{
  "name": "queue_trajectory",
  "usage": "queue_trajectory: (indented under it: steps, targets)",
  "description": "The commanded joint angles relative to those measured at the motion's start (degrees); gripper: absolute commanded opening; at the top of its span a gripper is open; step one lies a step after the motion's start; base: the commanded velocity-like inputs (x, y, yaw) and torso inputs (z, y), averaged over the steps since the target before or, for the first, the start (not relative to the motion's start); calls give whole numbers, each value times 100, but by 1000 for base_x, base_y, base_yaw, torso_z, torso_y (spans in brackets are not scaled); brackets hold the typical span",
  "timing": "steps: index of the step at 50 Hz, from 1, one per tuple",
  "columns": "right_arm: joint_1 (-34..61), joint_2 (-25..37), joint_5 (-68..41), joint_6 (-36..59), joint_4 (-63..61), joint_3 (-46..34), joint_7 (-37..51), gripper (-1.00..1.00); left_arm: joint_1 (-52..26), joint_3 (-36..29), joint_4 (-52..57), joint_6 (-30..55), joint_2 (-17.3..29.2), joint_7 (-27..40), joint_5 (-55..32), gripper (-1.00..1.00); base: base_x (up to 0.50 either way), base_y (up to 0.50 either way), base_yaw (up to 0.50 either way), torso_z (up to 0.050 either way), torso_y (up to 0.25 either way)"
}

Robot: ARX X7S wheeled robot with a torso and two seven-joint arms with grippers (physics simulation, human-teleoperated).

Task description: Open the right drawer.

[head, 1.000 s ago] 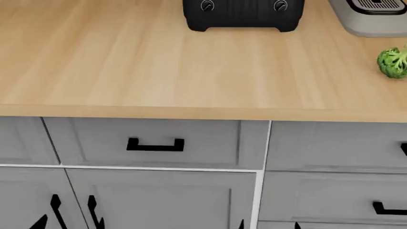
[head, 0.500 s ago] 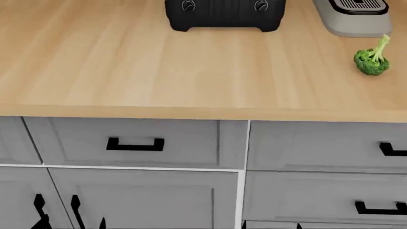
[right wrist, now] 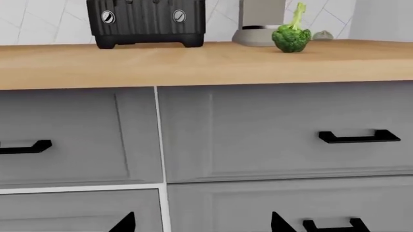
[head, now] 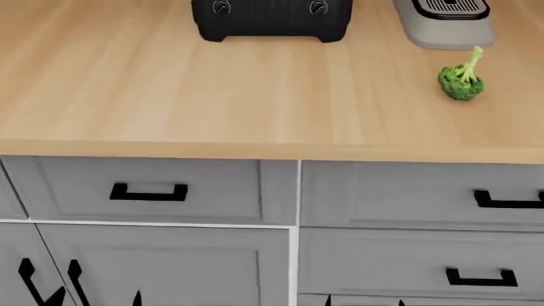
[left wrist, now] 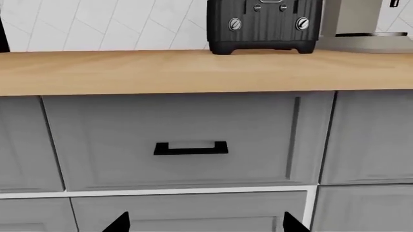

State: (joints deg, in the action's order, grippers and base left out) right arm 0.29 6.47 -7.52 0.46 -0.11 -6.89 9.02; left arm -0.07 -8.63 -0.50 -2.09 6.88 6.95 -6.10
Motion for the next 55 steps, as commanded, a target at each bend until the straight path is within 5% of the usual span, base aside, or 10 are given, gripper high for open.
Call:
queue_trajectory:
  steps: [1, 55]
  targets:
    - [7, 51, -59, 13, -10, -59, 81, 100, -6, -55, 18, 12, 50, 68, -59, 100, 0, -168, 0, 0, 0]
    - [28, 247, -270, -20, 3, -291, 297, 100, -43, -266, -35, -107, 232, 277, -249, 100, 0, -165, 0, 0, 0]
